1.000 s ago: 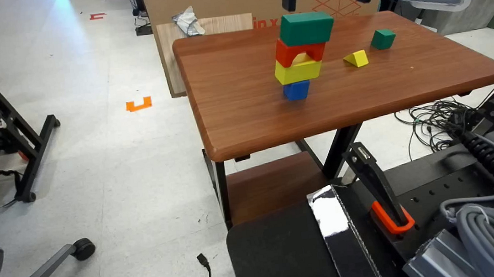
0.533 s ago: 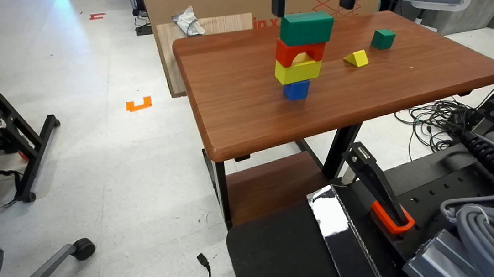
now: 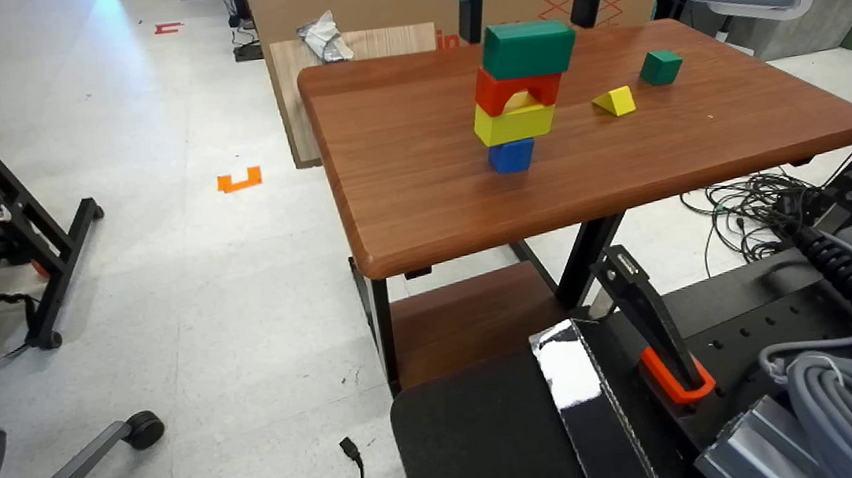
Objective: Remove the green block from the top of the stack
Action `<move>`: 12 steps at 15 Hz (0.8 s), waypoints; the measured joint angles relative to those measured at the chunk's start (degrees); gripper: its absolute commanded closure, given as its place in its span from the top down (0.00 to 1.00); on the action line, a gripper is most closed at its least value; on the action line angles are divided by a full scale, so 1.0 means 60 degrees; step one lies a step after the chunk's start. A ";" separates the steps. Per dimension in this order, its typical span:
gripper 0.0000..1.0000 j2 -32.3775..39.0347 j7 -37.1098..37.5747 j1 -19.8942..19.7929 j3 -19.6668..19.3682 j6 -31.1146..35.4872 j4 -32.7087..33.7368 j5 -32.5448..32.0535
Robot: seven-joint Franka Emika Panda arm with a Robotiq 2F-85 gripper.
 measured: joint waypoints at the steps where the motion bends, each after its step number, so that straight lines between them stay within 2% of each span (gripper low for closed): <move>1: 0.66 0.0047 -0.0001 0.0027 -0.0021 0.0000 0.0029 -0.0041; 4: 0.42 0.0093 0.0001 0.0115 -0.0099 0.0000 0.0052 -0.0315; 12: 0.42 -0.0047 0.0011 0.0177 -0.0413 -0.0003 0.0188 -0.0564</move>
